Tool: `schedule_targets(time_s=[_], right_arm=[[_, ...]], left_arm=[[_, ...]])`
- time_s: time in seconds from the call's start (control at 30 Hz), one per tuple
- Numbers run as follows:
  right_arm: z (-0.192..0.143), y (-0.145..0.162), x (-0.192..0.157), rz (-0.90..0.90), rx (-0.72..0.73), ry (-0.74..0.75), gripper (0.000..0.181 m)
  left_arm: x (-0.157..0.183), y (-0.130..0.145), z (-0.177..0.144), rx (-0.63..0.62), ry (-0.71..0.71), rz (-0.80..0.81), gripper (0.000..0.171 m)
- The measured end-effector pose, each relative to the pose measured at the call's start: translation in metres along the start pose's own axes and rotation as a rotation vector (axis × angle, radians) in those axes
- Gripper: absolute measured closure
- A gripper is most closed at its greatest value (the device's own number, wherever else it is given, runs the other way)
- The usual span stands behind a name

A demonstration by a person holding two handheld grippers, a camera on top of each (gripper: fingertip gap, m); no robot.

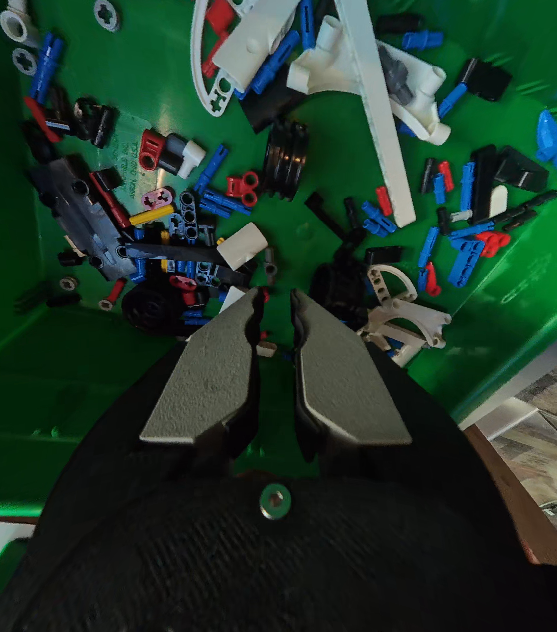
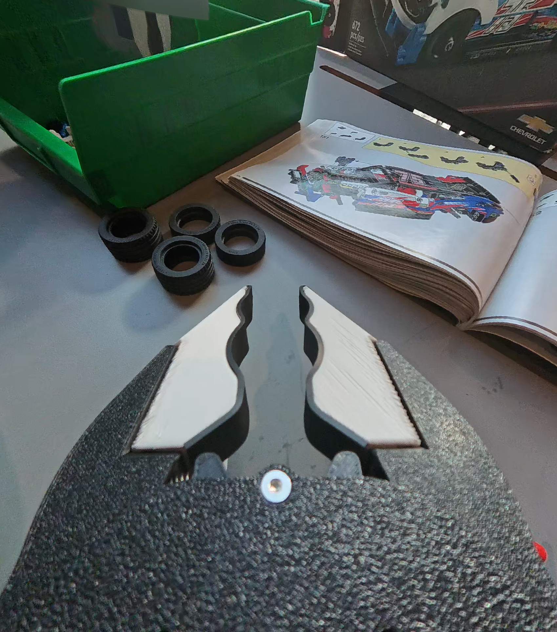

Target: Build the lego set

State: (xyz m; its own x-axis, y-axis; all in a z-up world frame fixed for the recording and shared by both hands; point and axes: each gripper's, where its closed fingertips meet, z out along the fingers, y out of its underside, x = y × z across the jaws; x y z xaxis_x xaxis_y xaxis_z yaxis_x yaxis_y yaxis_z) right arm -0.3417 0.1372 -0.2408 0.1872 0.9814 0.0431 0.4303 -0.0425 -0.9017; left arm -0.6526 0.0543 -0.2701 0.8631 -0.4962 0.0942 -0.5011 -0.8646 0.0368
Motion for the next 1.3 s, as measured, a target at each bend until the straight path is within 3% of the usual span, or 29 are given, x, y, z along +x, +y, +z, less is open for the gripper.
schedule_targets(time_s=[0.1, 0.33, 0.63, 0.8, 0.97, 1.07, 1.17, 1.3], right_arm=[[-0.001, -0.001, 0.000, 0.002, 0.006, 0.000, 0.155], [-0.002, -0.002, 0.000, 0.007, 0.017, -0.005, 0.156], [-0.005, -0.004, 0.000, 0.013, 0.038, -0.008, 0.156], [-0.010, -0.010, -0.005, -0.019, 0.082, -0.022, 0.156], [-0.011, -0.016, -0.006, -0.048, 0.109, 0.001, 0.156], [-0.010, -0.047, -0.020, -0.009, 0.197, -0.064, 0.160], [-0.003, -0.087, -0.046, 0.024, 0.268, -0.250, 0.171], [0.006, -0.128, -0.069, 0.112, 0.330, -0.475, 0.166]], left_arm=[[0.002, -0.003, 0.004, 0.000, 0.005, -0.001, 0.155], [-0.007, 0.000, 0.012, -0.090, -0.095, 0.021, 0.169], [-0.005, -0.011, 0.010, -0.059, -0.104, 0.016, 0.169], [-0.006, -0.018, -0.015, 0.076, -0.159, -0.011, 0.169], [0.012, -0.039, -0.061, 0.356, -0.202, -0.005, 0.169], [0.053, -0.064, -0.087, 0.552, -0.144, 0.030, 0.169], [0.109, -0.093, -0.101, 0.698, -0.048, 0.109, 0.169], [0.168, -0.116, -0.103, 0.789, 0.015, 0.217, 0.169]])
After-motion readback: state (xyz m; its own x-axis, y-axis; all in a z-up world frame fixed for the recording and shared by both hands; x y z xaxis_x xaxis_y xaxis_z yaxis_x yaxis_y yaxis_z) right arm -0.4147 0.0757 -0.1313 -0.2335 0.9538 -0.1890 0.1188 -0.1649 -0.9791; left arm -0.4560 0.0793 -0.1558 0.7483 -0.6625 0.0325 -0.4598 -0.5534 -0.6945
